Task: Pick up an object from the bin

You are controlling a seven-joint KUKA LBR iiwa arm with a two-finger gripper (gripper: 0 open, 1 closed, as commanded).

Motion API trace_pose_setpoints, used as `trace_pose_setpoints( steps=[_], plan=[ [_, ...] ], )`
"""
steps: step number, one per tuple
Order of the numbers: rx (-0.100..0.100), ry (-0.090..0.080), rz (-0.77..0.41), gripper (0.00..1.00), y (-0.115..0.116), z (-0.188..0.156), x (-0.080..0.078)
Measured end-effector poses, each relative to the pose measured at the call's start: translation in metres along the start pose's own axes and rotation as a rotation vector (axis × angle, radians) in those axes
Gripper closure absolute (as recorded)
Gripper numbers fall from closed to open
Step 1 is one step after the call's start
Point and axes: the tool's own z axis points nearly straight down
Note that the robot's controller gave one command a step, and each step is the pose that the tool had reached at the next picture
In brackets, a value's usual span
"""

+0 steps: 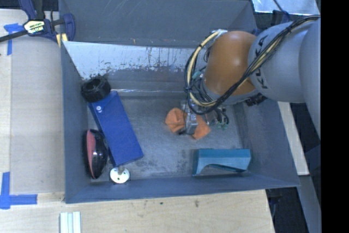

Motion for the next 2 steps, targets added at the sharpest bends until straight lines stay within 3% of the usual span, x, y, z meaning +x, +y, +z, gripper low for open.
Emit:
trace_pose_setpoints(
  steps=[2],
  plan=[
    [0.000,0.000,0.000,1.00,0.0000,0.0000,0.0000]
  ],
)
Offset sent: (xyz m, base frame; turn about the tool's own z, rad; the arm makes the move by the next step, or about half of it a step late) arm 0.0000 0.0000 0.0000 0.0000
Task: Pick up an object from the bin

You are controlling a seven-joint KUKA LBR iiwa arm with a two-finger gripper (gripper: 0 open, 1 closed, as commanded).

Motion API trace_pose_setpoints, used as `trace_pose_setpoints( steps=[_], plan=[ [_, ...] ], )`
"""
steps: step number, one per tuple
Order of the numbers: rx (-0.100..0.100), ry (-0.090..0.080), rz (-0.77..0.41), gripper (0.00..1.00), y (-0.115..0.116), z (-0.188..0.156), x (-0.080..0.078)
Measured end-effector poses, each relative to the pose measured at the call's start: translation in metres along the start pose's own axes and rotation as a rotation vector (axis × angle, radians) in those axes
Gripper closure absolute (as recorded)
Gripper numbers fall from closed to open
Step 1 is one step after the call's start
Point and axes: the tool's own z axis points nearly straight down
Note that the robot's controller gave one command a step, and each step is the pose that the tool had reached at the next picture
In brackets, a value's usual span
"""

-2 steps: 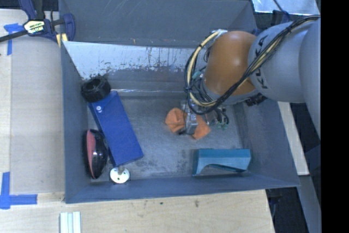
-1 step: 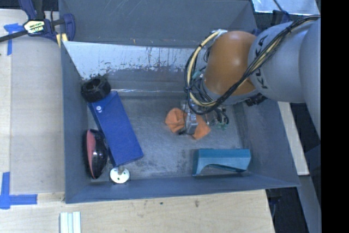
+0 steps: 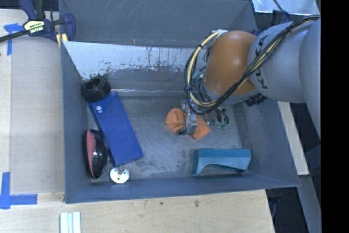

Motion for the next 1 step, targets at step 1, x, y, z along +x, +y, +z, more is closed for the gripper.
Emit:
trace_pose_setpoints(
  steps=[1],
  plan=[
    [0.000,0.000,0.000,1.00,0.0000,0.0000,0.0000]
  ],
)
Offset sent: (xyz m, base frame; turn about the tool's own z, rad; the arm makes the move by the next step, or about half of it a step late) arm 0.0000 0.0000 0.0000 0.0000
